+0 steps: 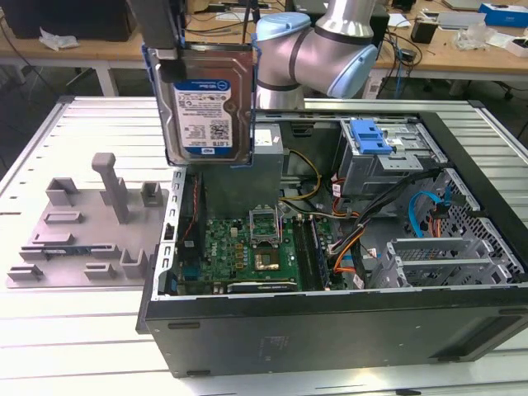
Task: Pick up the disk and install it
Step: 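Pick up the disk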
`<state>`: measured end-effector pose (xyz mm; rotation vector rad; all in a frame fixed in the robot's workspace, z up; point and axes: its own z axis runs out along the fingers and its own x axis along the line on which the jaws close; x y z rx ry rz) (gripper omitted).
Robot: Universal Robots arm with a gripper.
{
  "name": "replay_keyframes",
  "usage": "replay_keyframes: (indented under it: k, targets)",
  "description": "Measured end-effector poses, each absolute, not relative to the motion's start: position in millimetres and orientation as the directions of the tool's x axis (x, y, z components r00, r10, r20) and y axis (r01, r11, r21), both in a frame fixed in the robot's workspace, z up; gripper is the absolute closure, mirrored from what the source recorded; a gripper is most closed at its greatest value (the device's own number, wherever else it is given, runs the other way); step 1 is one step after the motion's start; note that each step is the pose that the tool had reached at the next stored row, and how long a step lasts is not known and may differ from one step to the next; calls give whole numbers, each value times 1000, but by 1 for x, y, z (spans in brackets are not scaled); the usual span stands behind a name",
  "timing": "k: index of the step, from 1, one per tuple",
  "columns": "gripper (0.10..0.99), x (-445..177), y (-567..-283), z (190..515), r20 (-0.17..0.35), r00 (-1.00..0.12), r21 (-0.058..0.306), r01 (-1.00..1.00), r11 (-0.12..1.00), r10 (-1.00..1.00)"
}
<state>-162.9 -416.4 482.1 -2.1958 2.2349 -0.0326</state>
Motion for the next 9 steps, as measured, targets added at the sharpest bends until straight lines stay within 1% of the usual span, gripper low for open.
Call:
replay_keyframes:
  k: [9]
  targets:
    - [718, -134, -432, 482, 9, -18, -21, -1000, 17, -1000]
